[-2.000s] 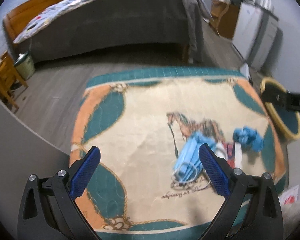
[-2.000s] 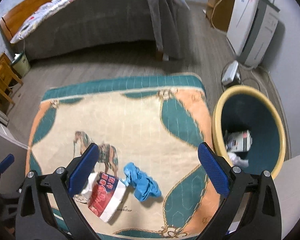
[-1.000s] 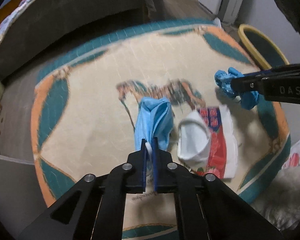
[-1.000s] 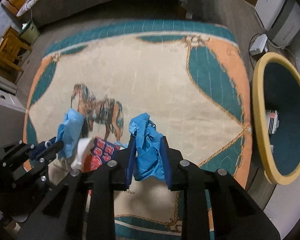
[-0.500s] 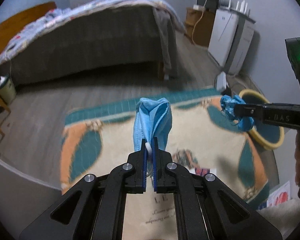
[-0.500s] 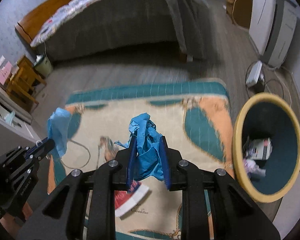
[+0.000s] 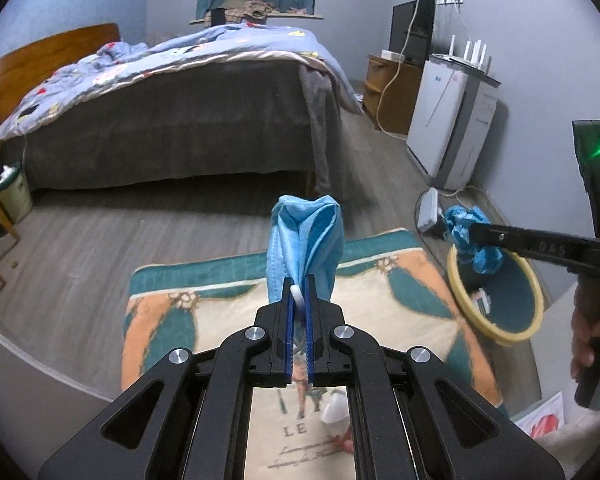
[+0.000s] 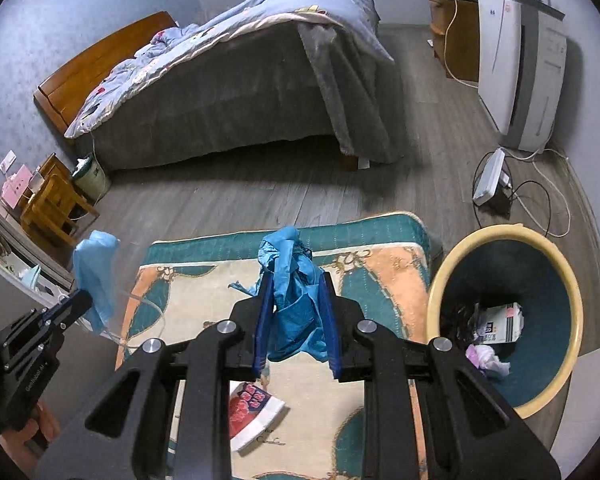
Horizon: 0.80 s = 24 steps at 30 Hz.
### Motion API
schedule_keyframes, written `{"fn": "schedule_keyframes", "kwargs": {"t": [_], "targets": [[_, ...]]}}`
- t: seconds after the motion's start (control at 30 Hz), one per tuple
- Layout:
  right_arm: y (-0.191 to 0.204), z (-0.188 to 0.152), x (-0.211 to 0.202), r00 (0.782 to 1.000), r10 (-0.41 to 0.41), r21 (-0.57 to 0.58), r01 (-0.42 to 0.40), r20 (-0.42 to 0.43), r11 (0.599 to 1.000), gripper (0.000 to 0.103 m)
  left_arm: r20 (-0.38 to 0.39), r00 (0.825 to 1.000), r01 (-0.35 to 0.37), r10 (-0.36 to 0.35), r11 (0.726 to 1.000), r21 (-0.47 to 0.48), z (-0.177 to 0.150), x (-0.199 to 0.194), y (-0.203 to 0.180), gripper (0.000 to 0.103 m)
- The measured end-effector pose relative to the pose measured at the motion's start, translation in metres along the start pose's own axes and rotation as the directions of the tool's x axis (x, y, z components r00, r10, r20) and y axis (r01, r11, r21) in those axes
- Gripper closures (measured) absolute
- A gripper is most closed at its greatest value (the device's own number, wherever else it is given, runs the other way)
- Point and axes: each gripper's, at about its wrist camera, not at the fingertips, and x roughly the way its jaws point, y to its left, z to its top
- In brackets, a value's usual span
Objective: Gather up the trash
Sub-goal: 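Carry the mask and glove over the bin and open both tools to drop them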
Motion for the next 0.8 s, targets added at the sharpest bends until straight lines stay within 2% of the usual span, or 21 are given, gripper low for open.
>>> {"fn": "schedule_keyframes", "kwargs": {"t": [0.27, 0.6, 0.8], "targets": [[-0.037, 0.000, -0.015, 1.000, -0.020, 0.032, 0.019, 0.019, 0.999, 0.081, -0.016, 0.999, 0.039, -0.038, 0.997, 0.062, 0.005, 0.014, -0.043, 0.098], [-0.095, 0.008, -0.040, 0.994, -0.087, 0.103, 0.080, 0.062, 0.991, 0.081, -0.045, 0.997, 0.067, -0.062, 0.991, 0.112, 0.006, 0.037, -0.084, 0.098], [-0.121, 0.014, -0.055, 0.981, -0.164, 0.097, 0.155, 0.101, 0.983, 0.081, -0.070, 0.996, 0.074, -0.063, 0.984, 0.162, 0.003, 0.050, -0.114, 0.098]]}}
